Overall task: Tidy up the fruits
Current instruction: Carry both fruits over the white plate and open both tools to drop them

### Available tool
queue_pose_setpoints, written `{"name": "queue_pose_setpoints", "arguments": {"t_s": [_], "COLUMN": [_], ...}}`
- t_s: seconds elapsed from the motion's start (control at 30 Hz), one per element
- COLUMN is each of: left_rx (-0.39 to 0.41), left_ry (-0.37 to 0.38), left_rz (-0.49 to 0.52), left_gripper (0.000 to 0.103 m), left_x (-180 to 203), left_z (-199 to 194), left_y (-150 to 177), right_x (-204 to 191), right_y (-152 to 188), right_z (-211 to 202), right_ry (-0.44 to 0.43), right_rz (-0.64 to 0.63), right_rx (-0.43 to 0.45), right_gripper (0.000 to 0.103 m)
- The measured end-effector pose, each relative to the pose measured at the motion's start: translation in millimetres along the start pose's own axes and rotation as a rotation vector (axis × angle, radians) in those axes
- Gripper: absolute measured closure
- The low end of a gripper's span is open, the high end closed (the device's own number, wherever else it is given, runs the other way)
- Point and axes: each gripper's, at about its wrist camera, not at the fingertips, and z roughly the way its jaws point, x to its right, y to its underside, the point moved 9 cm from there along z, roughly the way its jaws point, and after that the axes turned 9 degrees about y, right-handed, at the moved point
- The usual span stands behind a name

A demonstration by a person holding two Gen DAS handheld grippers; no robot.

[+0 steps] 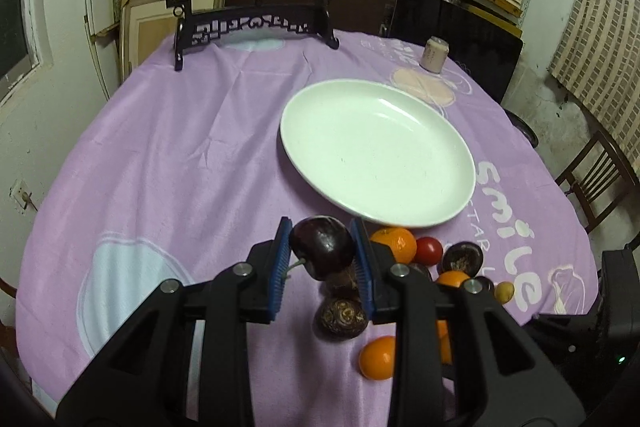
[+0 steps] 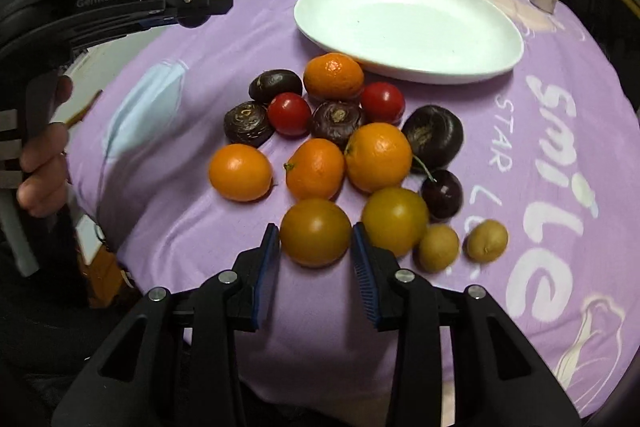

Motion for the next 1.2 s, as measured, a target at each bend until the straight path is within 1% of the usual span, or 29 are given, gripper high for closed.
{"name": "queue_pose_setpoints", "arguments": {"t_s": [0.13, 0.23, 0.3, 0.4, 0.47, 0.53, 0.6, 0.63, 0.7, 0.77, 0.8, 0.87, 0.9, 1.0, 1.03, 1.07, 1.1, 1.13, 1.2], "left_rx": [-0.016, -0.014, -0.006, -0.009, -0.024, -0.036, -0.053, -0.066, -0.092, -0.126, -0.149, -0.191, -0.203, -0.222, -0.224, -0.218, -0.210, -0.197, -0.184], "left_ry": [0.009, 0.009, 0.005, 0.012, 0.028, 0.021, 0.028, 0.036, 0.042, 0.041, 0.038, 0.040, 0.046, 0.051, 0.059, 0.066, 0.072, 0.060, 0.061], "left_rz": [-0.008, -0.011, -0.008, 0.004, 0.020, 0.046, 0.072, 0.072, 0.062, 0.035, 0.018, -0.021, -0.029, -0.039, -0.044, -0.053, -0.063, -0.070, -0.069], "left_gripper": [0.073, 0.073, 0.073, 0.073, 0.073, 0.073, 0.073, 0.073, 0.073, 0.073, 0.073, 0.073, 0.073, 0.073, 0.069, 0.065, 0.055, 0.054, 0.054], "left_x": [-2.7, -5.0, -5.6, -3.1, 0.9, 4.2, 10.3, 12.4, 13.1, 9.4, 5.6, -2.0, -3.3, -7.6, -8.4, -10.0, -12.0, -15.2, -15.7], "left_z": [1.2, -1.2, -3.0, -0.6, 6.6, 19.1, 40.8, 54.9, 81.1, 115.9, 135.1, 165.3, 173.9, 196.2, 200.2, 201.2, 199.6, 194.8, 181.1], "left_y": [7.1, 7.5, 4.4, -6.6, -20.6, -42.9, -76.4, -92.6, -113.8, -131.8, -138.0, -141.9, -142.6, -144.0, -144.6, -145.4, -146.5, -147.5, -149.0], "right_x": [-3.0, -1.1, 6.1, 23.8, 43.9, 68.5, 90.5, 101.5, 119.4, 136.2, 142.2, 148.3, 152.0, 154.9, 154.7, 154.9, 157.2, 160.2, 161.3], "right_y": [-2.8, -8.8, -21.4, -38.4, -63.2, -96.2, -139.1, -153.5, -185.0, -210.6, -218.9, -224.2, -226.6, -229.7, -229.7, -231.8, -232.2, -231.7, -230.6], "right_z": [0.6, -14.9, -31.2, -34.7, -29.7, -25.7, -18.0, -10.7, 7.4, 35.5, 54.3, 74.2, 82.9, 90.7, 92.9, 95.4, 94.7, 91.6, 79.7], "right_ry": [0.012, -0.006, -0.005, 0.019, 0.037, 0.048, 0.074, 0.084, 0.105, 0.114, 0.099, 0.091, 0.090, 0.082, 0.080, 0.082, 0.092, 0.110, 0.107], "right_rz": [-0.021, 0.004, 0.020, 0.047, 0.059, 0.081, 0.094, 0.103, 0.130, 0.155, 0.167, 0.183, 0.187, 0.188, 0.184, 0.188, 0.195, 0.203, 0.209], "right_rx": [0.029, 0.067, 0.114, 0.136, 0.141, 0.160, 0.200, 0.213, 0.225, 0.202, 0.167, 0.123, 0.108, 0.103, 0.100, 0.099, 0.106, 0.111, 0.113], "right_gripper": [0.068, 0.068, 0.068, 0.068, 0.068, 0.068, 0.068, 0.068, 0.068, 0.068, 0.068, 0.068, 0.068, 0.067, 0.067, 0.064, 0.063, 0.063, 0.062]}}
